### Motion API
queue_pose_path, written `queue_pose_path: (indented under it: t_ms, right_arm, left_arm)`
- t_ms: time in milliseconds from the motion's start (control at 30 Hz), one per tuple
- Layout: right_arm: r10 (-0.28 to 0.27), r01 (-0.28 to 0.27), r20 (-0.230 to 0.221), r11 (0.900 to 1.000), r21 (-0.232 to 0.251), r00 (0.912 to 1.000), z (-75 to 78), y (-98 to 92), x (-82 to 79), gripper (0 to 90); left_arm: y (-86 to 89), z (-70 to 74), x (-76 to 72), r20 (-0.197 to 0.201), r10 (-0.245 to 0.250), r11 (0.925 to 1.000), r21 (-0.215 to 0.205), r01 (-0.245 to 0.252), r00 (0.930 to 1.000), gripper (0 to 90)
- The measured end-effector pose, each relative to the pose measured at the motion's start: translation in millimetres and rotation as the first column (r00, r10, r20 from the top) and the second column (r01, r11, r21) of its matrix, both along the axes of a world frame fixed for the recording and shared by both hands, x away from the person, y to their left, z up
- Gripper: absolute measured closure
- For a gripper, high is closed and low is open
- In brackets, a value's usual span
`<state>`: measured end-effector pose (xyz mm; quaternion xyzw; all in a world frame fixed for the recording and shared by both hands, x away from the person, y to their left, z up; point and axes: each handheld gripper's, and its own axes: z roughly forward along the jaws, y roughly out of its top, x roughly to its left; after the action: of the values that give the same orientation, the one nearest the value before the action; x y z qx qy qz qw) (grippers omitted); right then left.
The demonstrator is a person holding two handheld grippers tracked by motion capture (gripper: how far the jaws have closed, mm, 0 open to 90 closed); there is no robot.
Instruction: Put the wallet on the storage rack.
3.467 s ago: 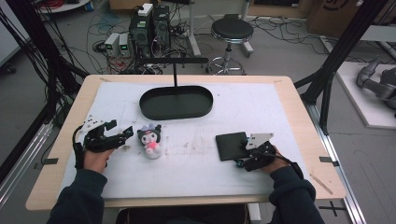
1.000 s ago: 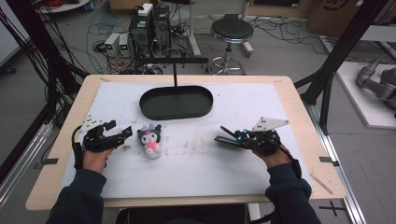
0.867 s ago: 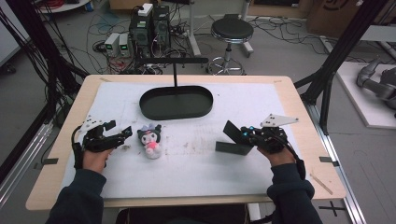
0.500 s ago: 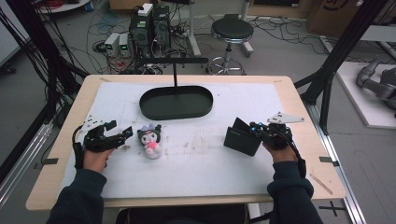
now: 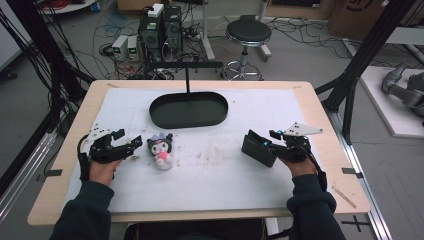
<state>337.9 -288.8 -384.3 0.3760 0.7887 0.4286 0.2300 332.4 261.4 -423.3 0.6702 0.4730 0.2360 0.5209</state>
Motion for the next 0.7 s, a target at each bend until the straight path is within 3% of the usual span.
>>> queue_pose_path:
  t_ms: [167,300,367,567,600,633,700]
  right_arm:
    - [-0.006,0.005,0.01,0.998,0.059,0.9999,1.4,-7.7,-1.1,45.9]
    - [0.084,-0.085,0.012,0.99,0.113,0.9964,0.5,-9.0,-2.4,37.0]
    - [0.125,-0.125,0.007,0.989,0.082,0.9922,-4.0,-5.0,-2.3,33.7]
    - [0.125,-0.126,-0.072,0.992,-0.008,0.9895,-21.8,9.0,7.0,30.4]
    - [0.141,-0.146,-0.112,0.988,-0.041,0.9838,-26.3,13.7,10.2,42.8]
    - [0.141,-0.146,-0.112,0.988,-0.041,0.9838,-26.3,13.7,10.2,42.8]
    - [0.157,-0.165,-0.121,0.985,-0.059,0.9802,-27.7,17.1,10.6,59.1]
  left_arm:
    - [-0.2,-0.2,0.2,-0.001,-0.001,1.0,-0.001,0.001,1.0,21.7]
    - [-0.2,-0.1,0.2,-0.001,0.001,1.0,0.003,-0.001,1.0,21.7]
    - [-0.4,-0.1,0.1,-0.003,-0.001,1.0,0.003,0.001,1.0,21.7]
    - [-0.6,-0.3,0.2,-0.003,-0.006,1.0,0.003,0.006,1.0,21.8]
    - [-0.8,-0.4,0.1,-0.001,-0.006,1.0,0.002,0.006,1.0,21.8]
    - [-0.9,-0.5,0.1,0.001,-0.009,1.0,0.001,0.009,1.0,21.8]
    - [-1.2,-0.2,0.0,0.008,-0.018,0.9998,-0.001,0.018,0.9998,21.8]
